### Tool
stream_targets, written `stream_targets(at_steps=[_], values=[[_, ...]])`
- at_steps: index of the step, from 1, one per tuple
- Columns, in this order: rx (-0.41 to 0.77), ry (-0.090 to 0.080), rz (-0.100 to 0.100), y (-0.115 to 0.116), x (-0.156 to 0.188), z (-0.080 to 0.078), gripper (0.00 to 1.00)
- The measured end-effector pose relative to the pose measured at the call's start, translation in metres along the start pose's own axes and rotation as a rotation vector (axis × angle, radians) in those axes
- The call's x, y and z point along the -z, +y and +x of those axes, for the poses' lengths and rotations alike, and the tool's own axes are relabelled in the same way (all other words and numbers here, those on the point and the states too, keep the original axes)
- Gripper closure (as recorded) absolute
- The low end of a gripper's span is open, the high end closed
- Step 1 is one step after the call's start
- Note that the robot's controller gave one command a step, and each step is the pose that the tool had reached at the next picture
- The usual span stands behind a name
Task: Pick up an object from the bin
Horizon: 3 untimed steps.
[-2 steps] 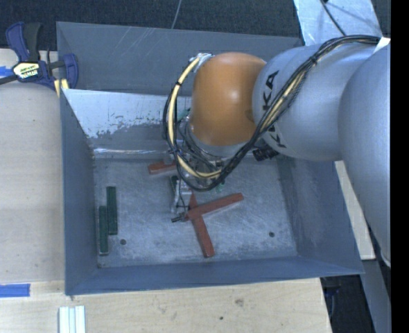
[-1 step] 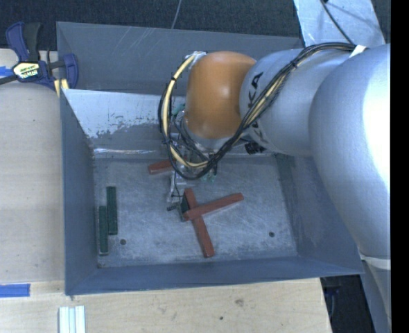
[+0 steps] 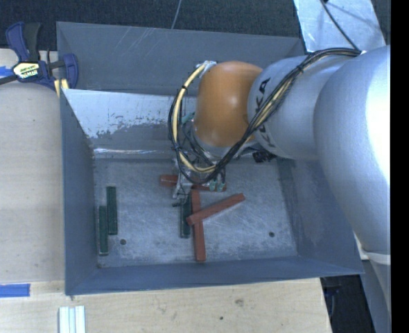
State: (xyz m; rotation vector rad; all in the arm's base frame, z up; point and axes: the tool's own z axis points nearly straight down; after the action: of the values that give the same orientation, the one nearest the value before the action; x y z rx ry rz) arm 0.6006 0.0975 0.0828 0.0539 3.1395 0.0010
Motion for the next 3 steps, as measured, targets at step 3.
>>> stream_targets(at_steps=[3], values=[[0.022,-0.001,0.000,-0.013,0.105,0.007,1.00]])
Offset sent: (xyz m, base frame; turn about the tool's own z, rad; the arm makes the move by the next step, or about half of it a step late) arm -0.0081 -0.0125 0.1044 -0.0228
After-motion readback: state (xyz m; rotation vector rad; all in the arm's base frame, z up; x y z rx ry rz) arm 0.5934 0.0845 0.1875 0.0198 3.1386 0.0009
